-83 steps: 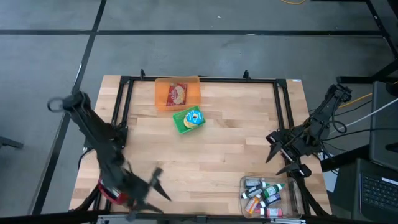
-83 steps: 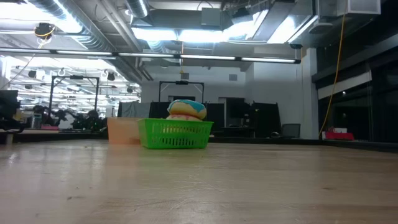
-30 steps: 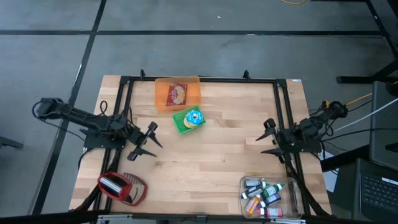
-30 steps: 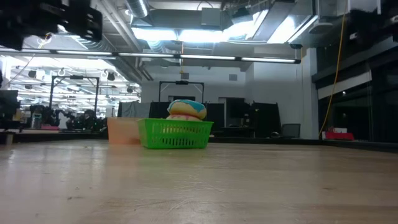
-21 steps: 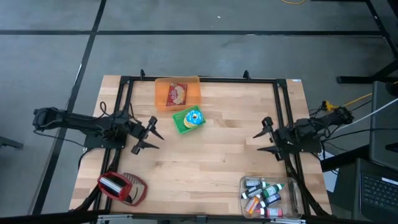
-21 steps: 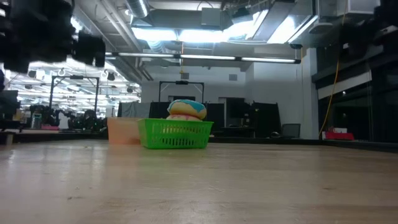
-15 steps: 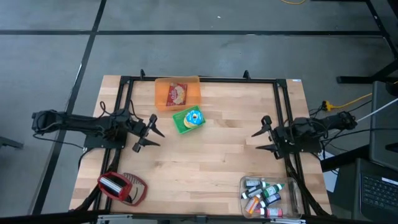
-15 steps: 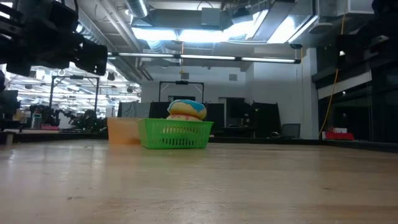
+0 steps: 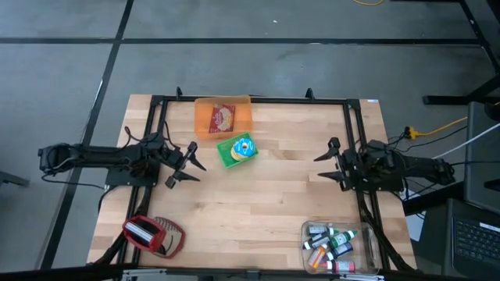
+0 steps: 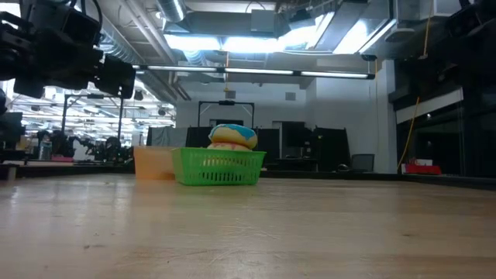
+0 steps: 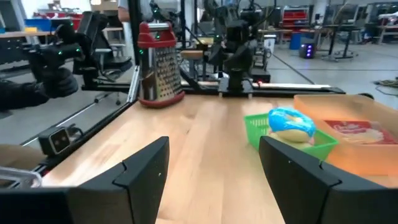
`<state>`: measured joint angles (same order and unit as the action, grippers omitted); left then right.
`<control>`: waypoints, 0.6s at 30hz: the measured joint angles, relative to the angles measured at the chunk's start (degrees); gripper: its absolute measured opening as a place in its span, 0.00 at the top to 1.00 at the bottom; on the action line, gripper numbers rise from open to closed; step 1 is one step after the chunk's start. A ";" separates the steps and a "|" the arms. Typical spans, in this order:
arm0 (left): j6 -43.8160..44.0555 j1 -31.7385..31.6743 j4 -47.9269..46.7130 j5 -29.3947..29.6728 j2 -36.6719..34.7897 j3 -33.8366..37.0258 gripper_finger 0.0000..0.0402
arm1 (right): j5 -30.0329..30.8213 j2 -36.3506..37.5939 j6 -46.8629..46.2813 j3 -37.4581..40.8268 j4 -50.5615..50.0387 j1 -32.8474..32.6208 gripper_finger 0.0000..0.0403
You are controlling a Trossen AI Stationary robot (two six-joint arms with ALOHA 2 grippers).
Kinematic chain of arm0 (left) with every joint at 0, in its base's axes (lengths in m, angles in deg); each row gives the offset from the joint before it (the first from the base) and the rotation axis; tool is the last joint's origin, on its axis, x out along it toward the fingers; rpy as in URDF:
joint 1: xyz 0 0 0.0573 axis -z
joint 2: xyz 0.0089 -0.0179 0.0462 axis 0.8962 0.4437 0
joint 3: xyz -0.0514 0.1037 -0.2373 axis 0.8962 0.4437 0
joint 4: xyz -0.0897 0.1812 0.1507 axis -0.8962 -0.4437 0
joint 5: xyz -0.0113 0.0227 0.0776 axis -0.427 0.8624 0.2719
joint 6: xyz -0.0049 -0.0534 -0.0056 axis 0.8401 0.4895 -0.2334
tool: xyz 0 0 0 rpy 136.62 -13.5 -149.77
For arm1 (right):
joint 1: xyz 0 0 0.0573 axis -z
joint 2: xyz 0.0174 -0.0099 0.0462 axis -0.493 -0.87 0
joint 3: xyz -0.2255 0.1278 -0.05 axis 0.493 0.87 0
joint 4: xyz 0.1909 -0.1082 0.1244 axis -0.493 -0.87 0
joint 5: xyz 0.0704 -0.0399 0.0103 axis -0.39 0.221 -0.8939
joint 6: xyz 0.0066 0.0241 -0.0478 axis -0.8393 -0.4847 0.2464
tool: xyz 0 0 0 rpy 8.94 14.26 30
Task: Pick & Place Food Item
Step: Return to Home Position
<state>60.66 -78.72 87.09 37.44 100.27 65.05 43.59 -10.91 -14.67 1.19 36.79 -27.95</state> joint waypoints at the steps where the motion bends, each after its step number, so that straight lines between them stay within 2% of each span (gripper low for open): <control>1: -0.33 -0.27 -0.66 0.00 0.00 0.00 0.52 | -0.30 -0.07 -0.01 0.00 0.05 0.67 0.38; 7: -0.01 -1.21 -2.09 0.99 0.00 0.00 0.51 | 0.40 -1.96 -1.52 0.00 0.00 2.46 0.38; 10: 0.39 -1.19 -2.11 6.24 0.00 0.00 0.52 | 1.44 -2.14 -2.17 0.00 -0.08 2.44 0.38; 12: 0.39 -1.19 -2.43 8.96 0.00 0.00 0.52 | 4.43 -3.12 -1.65 0.00 -0.49 2.44 0.37; 15: 0.54 -1.19 -2.45 9.13 0.00 0.00 0.51 | 7.88 -5.46 1.01 0.00 -0.86 2.44 0.37; 18: 0.09 -1.16 -2.98 8.38 -0.02 0.00 0.51 | 8.13 -8.26 3.51 0.00 -0.95 2.44 0.37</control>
<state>60.75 -79.89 84.11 45.82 100.24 65.05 51.72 -19.17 -11.15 1.19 35.84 -25.50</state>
